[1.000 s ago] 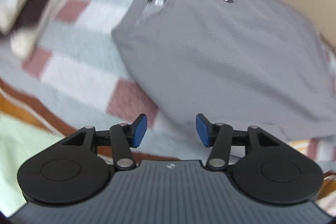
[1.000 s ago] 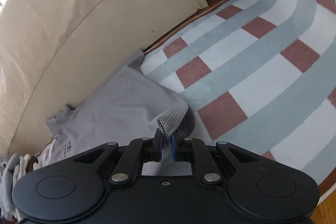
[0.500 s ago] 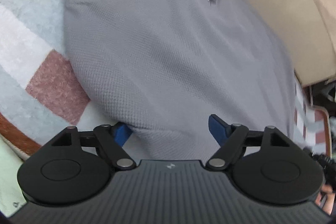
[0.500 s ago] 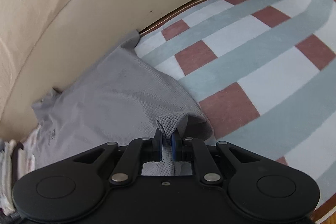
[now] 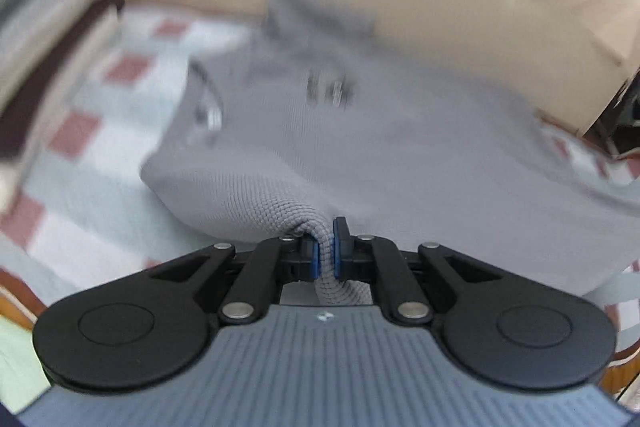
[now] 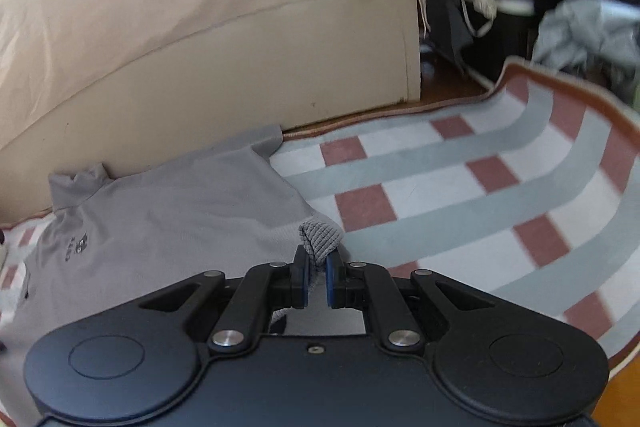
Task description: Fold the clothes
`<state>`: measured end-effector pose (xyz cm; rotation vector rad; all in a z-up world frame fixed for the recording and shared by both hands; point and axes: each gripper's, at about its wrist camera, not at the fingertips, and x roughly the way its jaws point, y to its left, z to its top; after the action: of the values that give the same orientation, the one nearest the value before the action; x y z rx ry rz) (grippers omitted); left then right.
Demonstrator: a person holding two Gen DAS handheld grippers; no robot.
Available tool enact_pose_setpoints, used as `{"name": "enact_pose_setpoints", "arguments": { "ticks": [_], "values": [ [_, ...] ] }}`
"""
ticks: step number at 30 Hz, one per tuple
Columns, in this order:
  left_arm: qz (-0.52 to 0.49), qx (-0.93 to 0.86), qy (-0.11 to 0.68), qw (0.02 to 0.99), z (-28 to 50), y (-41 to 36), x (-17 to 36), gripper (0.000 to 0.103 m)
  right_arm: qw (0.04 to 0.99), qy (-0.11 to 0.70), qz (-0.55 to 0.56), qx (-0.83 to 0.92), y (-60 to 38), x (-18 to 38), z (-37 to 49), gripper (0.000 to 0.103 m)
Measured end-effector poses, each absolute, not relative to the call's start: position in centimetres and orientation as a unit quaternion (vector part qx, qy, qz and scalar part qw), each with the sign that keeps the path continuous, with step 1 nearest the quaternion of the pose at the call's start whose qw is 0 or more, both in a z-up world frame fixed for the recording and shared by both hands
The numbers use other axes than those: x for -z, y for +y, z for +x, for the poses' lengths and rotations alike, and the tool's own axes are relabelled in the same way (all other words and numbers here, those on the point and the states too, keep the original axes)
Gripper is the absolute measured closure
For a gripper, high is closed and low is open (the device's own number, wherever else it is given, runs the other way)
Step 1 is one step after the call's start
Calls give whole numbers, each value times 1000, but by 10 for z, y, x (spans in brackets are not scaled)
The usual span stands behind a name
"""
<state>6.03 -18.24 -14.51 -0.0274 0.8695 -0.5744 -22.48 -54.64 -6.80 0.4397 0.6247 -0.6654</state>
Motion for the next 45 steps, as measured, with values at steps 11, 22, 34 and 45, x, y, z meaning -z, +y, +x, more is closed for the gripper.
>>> {"name": "enact_pose_setpoints", "arguments": {
  "ticks": [11, 22, 34, 45],
  "values": [
    [-17, 277, 406, 871, 17, -120, 86, 97, 885, 354, 146, 264, -509, 27, -271, 94],
    [71, 228, 540, 807, 16, -122, 176, 93, 822, 520, 93, 213, -516, 82, -264, 77],
    [182, 307, 477, 803, 32, -170, 103, 60, 869, 422, 199, 163, -553, 77, -213, 65],
    [176, 251, 468, 829, 162, -173, 136, 58, 894, 410, 179, 16, -457, 87, -72, 65]
  ]
}}
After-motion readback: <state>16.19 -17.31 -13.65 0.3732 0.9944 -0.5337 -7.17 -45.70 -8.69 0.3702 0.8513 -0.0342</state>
